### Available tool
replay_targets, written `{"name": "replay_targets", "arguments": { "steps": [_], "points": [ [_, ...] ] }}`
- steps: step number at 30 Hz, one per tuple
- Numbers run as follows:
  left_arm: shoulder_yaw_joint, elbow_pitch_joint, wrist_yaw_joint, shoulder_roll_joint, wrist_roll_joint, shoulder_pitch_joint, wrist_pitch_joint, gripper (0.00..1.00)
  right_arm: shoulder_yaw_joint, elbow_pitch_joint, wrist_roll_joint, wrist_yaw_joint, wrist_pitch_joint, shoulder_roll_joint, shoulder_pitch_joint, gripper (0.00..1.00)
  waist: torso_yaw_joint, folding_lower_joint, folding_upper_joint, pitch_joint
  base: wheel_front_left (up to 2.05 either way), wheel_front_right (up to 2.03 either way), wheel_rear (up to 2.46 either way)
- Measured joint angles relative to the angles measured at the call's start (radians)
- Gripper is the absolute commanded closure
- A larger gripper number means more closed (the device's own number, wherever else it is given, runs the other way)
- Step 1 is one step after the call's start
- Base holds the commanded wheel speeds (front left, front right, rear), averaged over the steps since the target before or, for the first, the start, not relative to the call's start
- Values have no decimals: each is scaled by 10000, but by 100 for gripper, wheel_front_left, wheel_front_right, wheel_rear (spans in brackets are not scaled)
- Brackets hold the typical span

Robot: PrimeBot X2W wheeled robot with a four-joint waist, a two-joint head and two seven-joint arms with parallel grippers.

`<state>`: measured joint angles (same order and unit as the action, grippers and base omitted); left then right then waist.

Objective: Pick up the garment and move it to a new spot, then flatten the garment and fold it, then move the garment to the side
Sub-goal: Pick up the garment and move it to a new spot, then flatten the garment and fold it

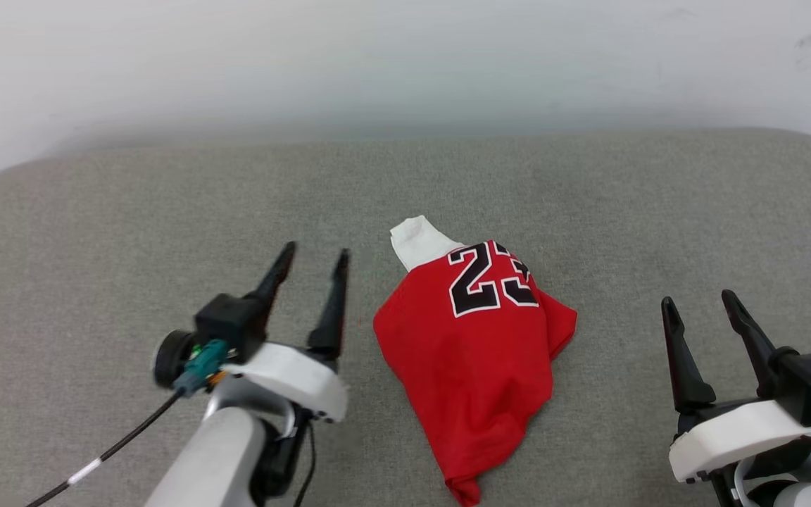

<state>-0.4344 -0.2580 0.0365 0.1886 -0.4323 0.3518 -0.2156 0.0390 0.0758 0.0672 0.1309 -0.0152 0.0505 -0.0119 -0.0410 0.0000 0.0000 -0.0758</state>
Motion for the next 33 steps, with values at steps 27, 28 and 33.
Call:
{"name": "replay_targets", "arguments": {
  "steps": [27,28,33],
  "points": [
    [1099,761,1174,888,-288,-2887,-337,0,25,159,-94,0,470,0,972,0,283,-1,0,1257,0,0,0],
    [1083,759,1177,882,-288,-2887,-332,0,25,165,-94,0,470,0,972,0,291,-1,0,1255,0,0,0],
    [995,775,1221,859,-290,-2884,-324,0,46,167,-65,0,485,0,972,0,338,-1,0,1228,0,0,0]
  ]
}}
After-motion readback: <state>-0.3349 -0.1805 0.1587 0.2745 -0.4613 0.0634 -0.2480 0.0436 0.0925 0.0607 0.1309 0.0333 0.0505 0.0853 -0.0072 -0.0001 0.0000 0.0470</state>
